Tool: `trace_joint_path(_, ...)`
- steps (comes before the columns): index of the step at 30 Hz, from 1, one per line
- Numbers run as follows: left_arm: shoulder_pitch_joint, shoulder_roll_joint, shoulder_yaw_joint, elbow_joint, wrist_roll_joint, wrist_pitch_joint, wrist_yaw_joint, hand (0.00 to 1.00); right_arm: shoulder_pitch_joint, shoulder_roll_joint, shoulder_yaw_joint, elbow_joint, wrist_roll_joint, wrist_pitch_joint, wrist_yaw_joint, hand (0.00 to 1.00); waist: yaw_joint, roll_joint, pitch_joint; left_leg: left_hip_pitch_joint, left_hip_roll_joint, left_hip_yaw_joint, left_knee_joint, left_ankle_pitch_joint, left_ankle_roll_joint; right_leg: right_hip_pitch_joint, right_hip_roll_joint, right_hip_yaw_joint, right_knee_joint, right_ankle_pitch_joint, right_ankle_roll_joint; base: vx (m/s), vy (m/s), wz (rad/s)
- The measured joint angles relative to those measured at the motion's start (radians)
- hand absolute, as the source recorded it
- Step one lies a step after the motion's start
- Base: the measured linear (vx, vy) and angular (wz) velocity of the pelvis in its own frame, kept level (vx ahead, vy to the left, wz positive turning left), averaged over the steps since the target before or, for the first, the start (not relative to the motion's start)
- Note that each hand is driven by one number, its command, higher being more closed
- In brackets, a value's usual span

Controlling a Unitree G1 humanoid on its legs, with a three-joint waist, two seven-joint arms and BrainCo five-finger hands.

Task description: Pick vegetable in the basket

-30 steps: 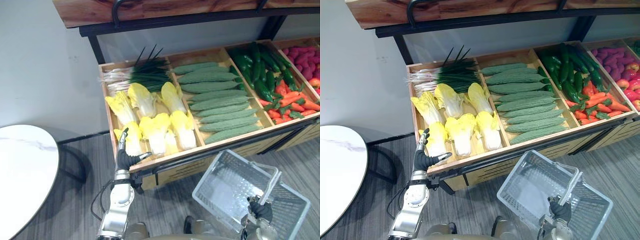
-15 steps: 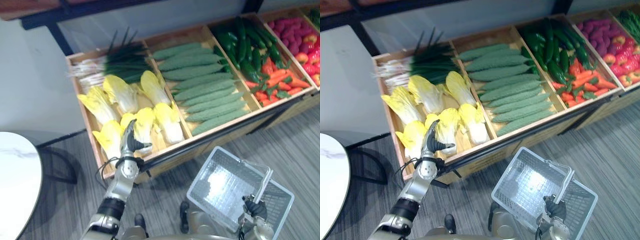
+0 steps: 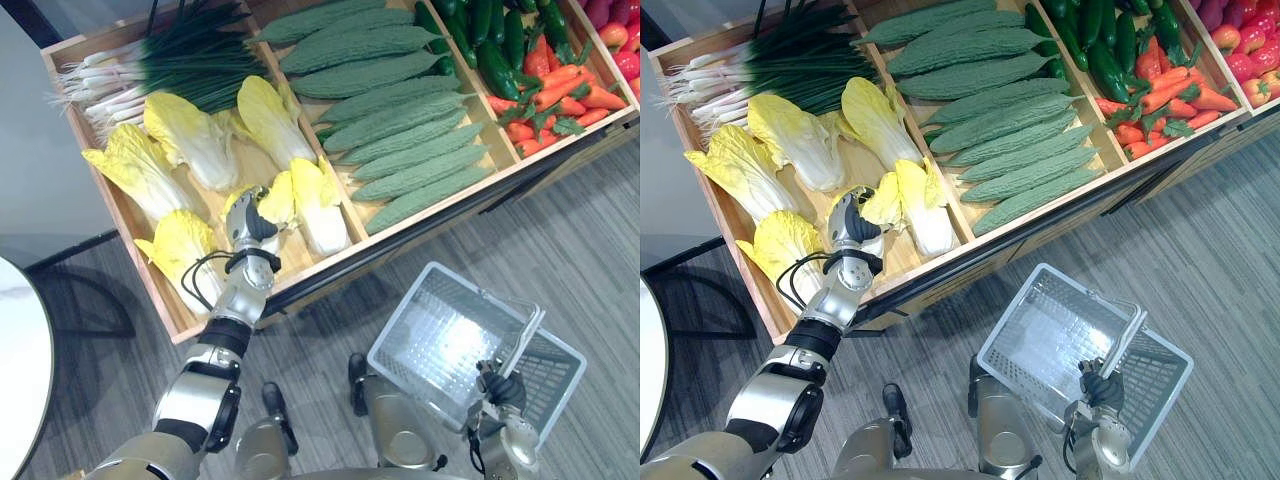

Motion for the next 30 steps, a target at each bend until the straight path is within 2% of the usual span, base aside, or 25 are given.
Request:
trace_joint_path(4,0.0,0.0,-0.003,-0.037,-0.002,0.003,-0.008,1.0,-0.01,-0.002,-0.002,0.0,0.0,-0.01,0.001,1.0,0.0,0.013,0.015,0.004,-0.004,-0.002,-0.004,0.004,0.005,0.001,-0.004,-0.003,0.004,0.0,0.0,0.0,0.0,0.01)
trace_joint_path(11,0.113,0.002,0.002,-0.278,-0.002,0.011,-0.022,1.0,-0.017,-0.001,-0.009,0.004,-0.002,-0.014,0.0,1.0,-0.003,0.023,0.03,0.025,-0.016,-0.026,-0.006,0.009,0.003,0.031,-0.01,-0.016,0.001,0.0,0.001,0.03,0.017,0.08)
trace_joint_path(14,0.246,-0.004,0.015,-0.508,0.0,0.004,-0.019,1.0,-0.017,-0.001,-0.034,0.014,-0.011,-0.014,0.0,1.0,-0.005,0.036,0.034,0.056,-0.016,-0.048,-0.01,0.009,0.003,0.084,-0.011,-0.039,-0.033,0.0,0.002,0.02,0.026,0.18)
trace_joint_path(19,0.392,-0.033,0.08,-0.647,-0.001,-0.001,-0.002,1.0,-0.027,-0.001,-0.052,0.05,-0.02,-0.012,0.001,1.0,-0.002,0.044,0.032,0.08,-0.016,-0.058,-0.012,0.009,0.003,0.115,-0.009,-0.048,-0.042,0.0,0.002,0.0,0.0,0.08)
trace_joint_path(20,0.429,-0.045,0.084,-0.675,-0.003,-0.005,0.0,1.0,-0.026,-0.002,-0.054,0.05,-0.023,-0.011,0.0,1.0,-0.002,0.052,0.027,0.079,-0.015,-0.061,-0.016,0.009,0.003,0.124,-0.008,-0.051,-0.047,0.001,0.003,-0.03,-0.005,0.09)
trace_joint_path(22,0.497,-0.087,0.081,-0.743,-0.015,-0.028,-0.001,1.0,-0.016,-0.002,-0.072,0.05,-0.033,-0.01,0.0,1.0,-0.002,0.072,0.006,0.09,-0.021,-0.071,-0.037,0.019,0.007,0.126,-0.01,-0.061,-0.05,0.001,0.005,0.0,0.001,0.16)
trace_joint_path(24,0.588,-0.132,0.076,-0.835,-0.072,-0.081,-0.001,1.0,-0.014,-0.001,-0.093,0.045,-0.042,-0.008,-0.002,1.0,0.0,0.097,-0.01,0.105,-0.024,-0.08,-0.043,0.023,0.007,0.141,-0.014,-0.068,-0.048,-0.002,0.01,0.03,0.008,0.13)
trace_joint_path(27,0.67,-0.153,0.056,-0.914,-0.128,-0.122,-0.003,1.0,-0.002,0.01,-0.093,0.01,-0.048,-0.007,-0.012,1.0,0.001,0.107,-0.023,0.125,-0.015,-0.073,-0.031,0.02,0.006,0.158,-0.009,-0.056,-0.038,-0.009,0.018,-0.01,-0.023,-0.06)
trace_joint_path(28,0.684,-0.157,0.047,-0.932,-0.141,-0.129,-0.003,1.0,0.002,0.017,-0.092,-0.01,-0.049,-0.006,-0.018,1.0,0.004,0.106,-0.023,0.126,-0.015,-0.068,-0.019,0.013,0.006,0.157,-0.006,-0.046,-0.03,-0.013,0.022,-0.05,-0.039,-0.28)
trace_joint_path(29,0.702,-0.167,0.039,-0.957,-0.153,-0.14,-0.004,1.0,0.012,0.027,-0.091,-0.047,-0.048,-0.005,-0.024,1.0,0.025,0.106,-0.023,0.123,-0.009,-0.065,0.027,-0.017,0.005,0.154,0.003,-0.021,-0.013,-0.019,0.024,-0.08,-0.031,-0.54)
trace_joint_path(30,0.729,-0.18,0.03,-0.984,-0.181,-0.153,-0.013,1.0,0.017,0.029,-0.081,-0.081,-0.049,-0.004,-0.031,1.0,0.032,0.107,-0.025,0.111,0.007,-0.062,0.095,-0.063,0.004,0.152,0.015,0.009,-0.004,-0.025,0.021,-0.08,-0.006,-0.61)
